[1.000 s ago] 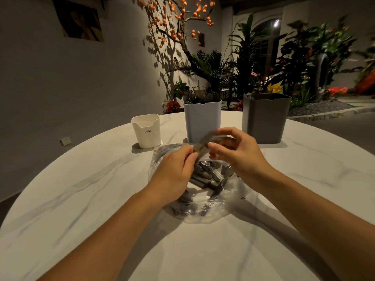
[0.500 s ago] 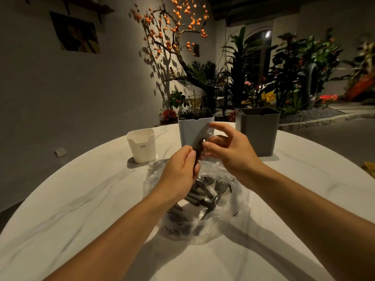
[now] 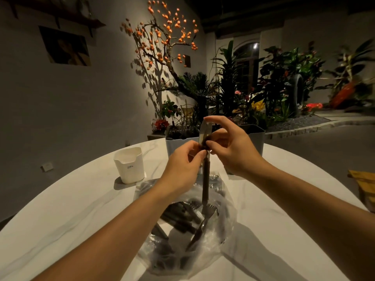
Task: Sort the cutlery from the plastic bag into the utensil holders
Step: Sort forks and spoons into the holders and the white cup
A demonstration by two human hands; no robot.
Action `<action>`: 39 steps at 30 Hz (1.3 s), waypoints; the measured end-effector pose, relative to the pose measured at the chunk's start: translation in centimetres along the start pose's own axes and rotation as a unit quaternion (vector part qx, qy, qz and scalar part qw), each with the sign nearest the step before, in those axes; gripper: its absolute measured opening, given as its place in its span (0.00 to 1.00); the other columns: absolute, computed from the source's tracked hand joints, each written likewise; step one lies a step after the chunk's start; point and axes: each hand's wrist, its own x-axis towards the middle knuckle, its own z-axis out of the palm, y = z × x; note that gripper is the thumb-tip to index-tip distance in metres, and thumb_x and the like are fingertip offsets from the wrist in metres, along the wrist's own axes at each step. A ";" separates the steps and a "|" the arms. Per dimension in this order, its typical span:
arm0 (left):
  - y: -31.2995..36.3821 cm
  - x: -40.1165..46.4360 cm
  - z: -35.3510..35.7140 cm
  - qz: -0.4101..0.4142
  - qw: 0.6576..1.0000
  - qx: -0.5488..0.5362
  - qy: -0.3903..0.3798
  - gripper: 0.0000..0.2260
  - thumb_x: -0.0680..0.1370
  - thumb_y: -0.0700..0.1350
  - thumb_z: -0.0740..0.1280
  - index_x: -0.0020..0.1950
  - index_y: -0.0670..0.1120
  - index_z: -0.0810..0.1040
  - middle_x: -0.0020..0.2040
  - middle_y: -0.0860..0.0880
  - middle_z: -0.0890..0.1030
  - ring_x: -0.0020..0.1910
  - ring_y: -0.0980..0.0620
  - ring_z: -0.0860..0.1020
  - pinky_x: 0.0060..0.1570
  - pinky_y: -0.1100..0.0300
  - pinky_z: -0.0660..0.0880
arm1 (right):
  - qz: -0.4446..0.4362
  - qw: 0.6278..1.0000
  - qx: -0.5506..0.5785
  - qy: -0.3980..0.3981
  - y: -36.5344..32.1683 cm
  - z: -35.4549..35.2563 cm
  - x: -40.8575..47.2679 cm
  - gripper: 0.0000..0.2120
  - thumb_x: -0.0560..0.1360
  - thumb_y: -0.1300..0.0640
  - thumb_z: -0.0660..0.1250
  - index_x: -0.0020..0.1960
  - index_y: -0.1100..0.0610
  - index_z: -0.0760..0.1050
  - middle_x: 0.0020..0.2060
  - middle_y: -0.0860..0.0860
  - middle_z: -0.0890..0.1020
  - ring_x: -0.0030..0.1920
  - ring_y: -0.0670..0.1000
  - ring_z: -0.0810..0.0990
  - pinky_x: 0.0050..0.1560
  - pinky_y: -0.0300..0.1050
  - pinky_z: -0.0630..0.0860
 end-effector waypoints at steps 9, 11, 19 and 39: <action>1.8 6.1 2.9 0.043 0.999 0.026 -0.007 0.06 0.84 0.47 0.62 0.50 0.52 0.77 0.46 0.50 0.81 0.43 0.56 0.81 0.41 0.64 0.78 | -0.057 0.996 -0.070 0.021 1.1 -4.5 3.5 0.35 0.74 0.70 0.70 0.74 0.46 0.65 0.47 0.45 0.81 0.49 0.43 0.83 0.54 0.38 0.81; 2.3 7.7 3.7 0.048 0.999 0.021 -0.008 0.06 0.84 0.46 0.62 0.50 0.51 0.77 0.46 0.49 0.81 0.42 0.55 0.82 0.42 0.57 0.81 | -0.067 0.994 -0.081 0.033 1.4 -5.6 4.5 0.35 0.74 0.70 0.70 0.74 0.47 0.66 0.46 0.44 0.80 0.48 0.42 0.83 0.52 0.35 0.80; 4.8 14.5 6.2 0.114 0.994 -0.004 0.001 0.07 0.84 0.45 0.63 0.50 0.51 0.80 0.46 0.51 0.84 0.46 0.56 0.83 0.49 0.57 0.81 | -0.171 0.965 -0.155 0.122 3.4 -9.3 9.3 0.29 0.75 0.67 0.71 0.73 0.55 0.67 0.48 0.47 0.79 0.46 0.46 0.82 0.47 0.36 0.82; -0.6 17.1 7.0 0.002 0.986 0.161 -0.028 0.22 0.79 0.29 0.55 0.69 0.44 0.75 0.59 0.47 0.80 0.60 0.49 0.77 0.58 0.61 0.74 | 0.045 0.957 -0.285 0.007 11.6 -8.6 10.4 0.24 0.77 0.69 0.62 0.68 0.49 0.73 0.53 0.50 0.81 0.54 0.53 0.80 0.55 0.54 0.81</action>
